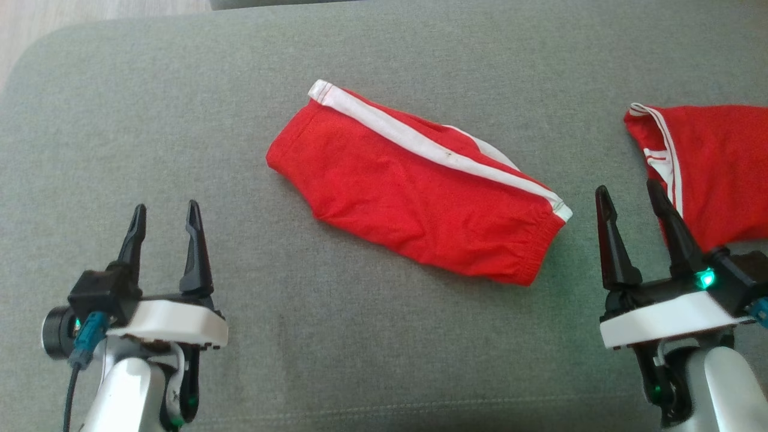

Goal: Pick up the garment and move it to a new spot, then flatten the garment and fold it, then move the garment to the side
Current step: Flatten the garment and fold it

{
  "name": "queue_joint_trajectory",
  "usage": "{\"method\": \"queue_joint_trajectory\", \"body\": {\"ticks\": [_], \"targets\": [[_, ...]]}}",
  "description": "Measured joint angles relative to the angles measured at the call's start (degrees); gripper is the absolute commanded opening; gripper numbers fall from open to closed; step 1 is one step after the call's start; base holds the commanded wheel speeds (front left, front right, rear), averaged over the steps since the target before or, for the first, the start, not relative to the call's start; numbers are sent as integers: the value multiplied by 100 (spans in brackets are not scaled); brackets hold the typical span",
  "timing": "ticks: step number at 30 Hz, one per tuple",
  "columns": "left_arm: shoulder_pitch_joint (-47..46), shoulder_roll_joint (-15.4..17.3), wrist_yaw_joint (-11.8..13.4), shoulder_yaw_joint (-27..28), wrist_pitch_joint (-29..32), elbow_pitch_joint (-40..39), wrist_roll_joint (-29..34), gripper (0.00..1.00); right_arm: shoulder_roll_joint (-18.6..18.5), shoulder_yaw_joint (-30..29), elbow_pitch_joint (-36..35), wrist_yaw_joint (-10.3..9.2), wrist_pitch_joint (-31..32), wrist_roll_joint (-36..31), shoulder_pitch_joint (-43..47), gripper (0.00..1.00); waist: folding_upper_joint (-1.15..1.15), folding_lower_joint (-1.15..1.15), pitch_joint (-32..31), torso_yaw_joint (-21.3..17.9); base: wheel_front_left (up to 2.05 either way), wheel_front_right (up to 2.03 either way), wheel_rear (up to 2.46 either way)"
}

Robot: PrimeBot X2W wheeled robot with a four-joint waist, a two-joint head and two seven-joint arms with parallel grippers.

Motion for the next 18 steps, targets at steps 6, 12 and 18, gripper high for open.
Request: {"method": "queue_joint_trajectory", "body": {"ticks": [6, 12, 18], "targets": [[0, 0, 0, -1, 0, -5, 0, 100, 9, -8, -29, 0, 8, 1, 1, 100, 0, 0, 17, 4, 0, 0, 0], [-1, 1, -4, -3, 0, -7, 0, 100, 23, -12, -54, 0, 9, 8, 1, 100, 0, 0, 49, 15, 0, 0, 0], [-204, 10, -222, -212, 27, 40, 52, 100, 40, -15, -85, 0, 51, 9, -12, 100, 0, 0, 170, 12, 0, 0, 0]]}}
